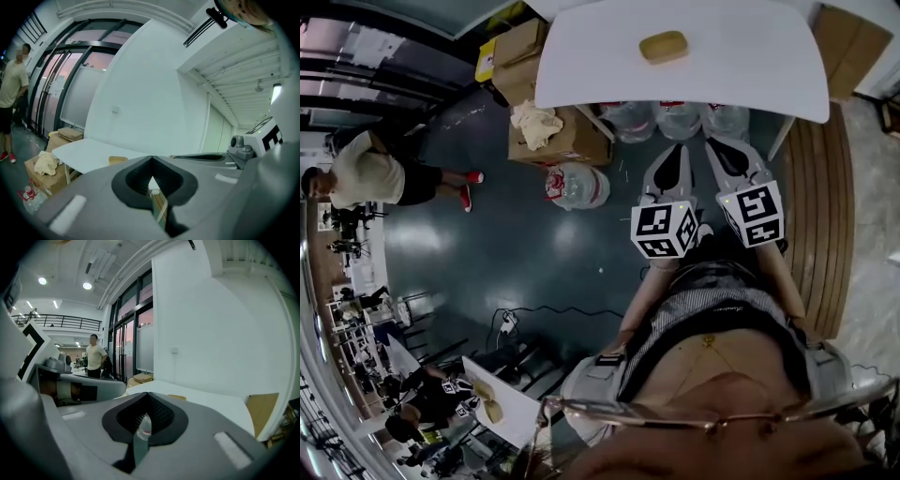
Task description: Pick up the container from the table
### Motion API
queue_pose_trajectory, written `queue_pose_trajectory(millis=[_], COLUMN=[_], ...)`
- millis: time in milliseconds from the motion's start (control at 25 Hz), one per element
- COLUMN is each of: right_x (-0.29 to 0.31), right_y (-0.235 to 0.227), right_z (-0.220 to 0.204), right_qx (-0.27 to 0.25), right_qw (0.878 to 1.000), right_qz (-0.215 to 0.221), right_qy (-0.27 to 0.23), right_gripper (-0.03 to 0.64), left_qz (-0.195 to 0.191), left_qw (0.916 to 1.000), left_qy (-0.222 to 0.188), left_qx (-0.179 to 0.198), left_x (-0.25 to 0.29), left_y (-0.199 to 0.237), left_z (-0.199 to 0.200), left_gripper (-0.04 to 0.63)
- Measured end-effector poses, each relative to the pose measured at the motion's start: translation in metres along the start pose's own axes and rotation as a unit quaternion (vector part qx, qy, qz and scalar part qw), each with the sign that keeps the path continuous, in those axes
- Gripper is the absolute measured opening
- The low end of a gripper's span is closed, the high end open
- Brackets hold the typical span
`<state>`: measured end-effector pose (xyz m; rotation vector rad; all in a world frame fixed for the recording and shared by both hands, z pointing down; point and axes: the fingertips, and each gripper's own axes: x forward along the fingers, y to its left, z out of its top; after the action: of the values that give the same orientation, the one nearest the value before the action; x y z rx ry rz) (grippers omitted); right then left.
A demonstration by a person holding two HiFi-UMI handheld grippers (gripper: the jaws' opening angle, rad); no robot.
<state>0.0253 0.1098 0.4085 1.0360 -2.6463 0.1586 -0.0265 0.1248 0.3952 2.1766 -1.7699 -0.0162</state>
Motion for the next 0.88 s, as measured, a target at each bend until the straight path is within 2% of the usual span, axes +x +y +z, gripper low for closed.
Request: queue_pose_trajectory(millis=[240,480,880], right_x=[0.024,0.049,0.116], right_y=[-0.004,-0.005,-0.036], right_z=[0.004,0.014,0.035], right_qx=[0.003,-0.003,-0.013], right_qw=[1.0,1.0,0.999], right_qz=[-0.006,0.009,0.036], right_qy=[0.01,0.018,0.024], right_gripper=[0.026,0.026,0.026], left_qz=[0.0,0.008,0.037], left_qw=[0.9999,0.9998,0.999], left_qy=[0.01,0.011,0.013], left_qx=[-0.01,-0.018,-0.024], left_x=[0.012,0.025,0.085], left_y=[0.021,0.04,0.082], left_z=[0.002,0.012,0.031], left_gripper=[0.0,0.0,0.0])
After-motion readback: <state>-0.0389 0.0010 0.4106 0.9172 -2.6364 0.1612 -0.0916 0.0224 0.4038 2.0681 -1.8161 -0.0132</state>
